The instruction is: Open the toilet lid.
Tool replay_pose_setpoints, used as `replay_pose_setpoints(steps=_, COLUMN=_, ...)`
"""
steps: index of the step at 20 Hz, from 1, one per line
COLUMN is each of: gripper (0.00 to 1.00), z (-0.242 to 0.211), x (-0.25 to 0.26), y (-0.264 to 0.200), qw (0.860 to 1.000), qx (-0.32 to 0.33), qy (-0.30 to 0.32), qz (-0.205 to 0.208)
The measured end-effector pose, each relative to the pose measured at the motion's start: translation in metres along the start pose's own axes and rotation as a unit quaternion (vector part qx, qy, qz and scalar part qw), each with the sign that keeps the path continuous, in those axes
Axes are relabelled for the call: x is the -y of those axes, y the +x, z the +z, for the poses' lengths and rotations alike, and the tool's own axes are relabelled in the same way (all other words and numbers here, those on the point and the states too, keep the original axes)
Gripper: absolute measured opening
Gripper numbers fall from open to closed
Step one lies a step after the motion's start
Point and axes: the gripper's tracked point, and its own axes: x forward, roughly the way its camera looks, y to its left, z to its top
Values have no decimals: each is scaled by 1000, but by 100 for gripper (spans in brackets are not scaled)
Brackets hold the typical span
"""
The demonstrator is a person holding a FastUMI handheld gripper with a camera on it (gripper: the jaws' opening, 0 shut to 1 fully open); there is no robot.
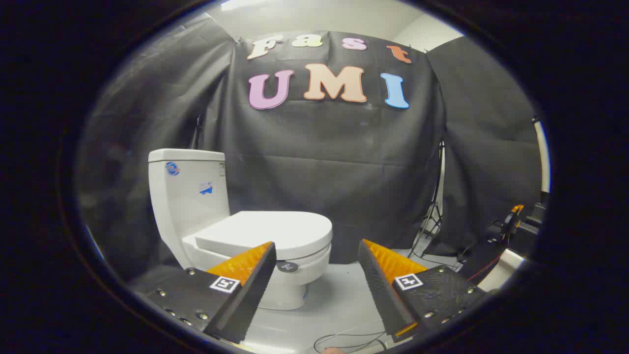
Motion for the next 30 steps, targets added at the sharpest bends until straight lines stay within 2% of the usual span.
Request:
replay_pose_setpoints(steps=10, gripper=99, z=-4, x=1, y=7, qw=1000, qx=-6, qy=10, qz=-7)
replay_pose_setpoints(steps=16, gripper=99, z=-12, x=-13, y=17, qw=1000, qx=-18, qy=6, qz=7)
replay_pose_setpoints(steps=24, gripper=99, z=-35, x=-10, y=54, qw=995, qx=-45, qy=88, qz=-18)
replay_pose_setpoints(steps=28, gripper=99, z=-69, x=-8, y=81, qw=989, qx=-86, qy=116, qz=-34)
replay_pose_setpoints(steps=30, gripper=99, z=-87, x=-11, y=90, qw=982, qx=-115, qy=149, qz=-33)
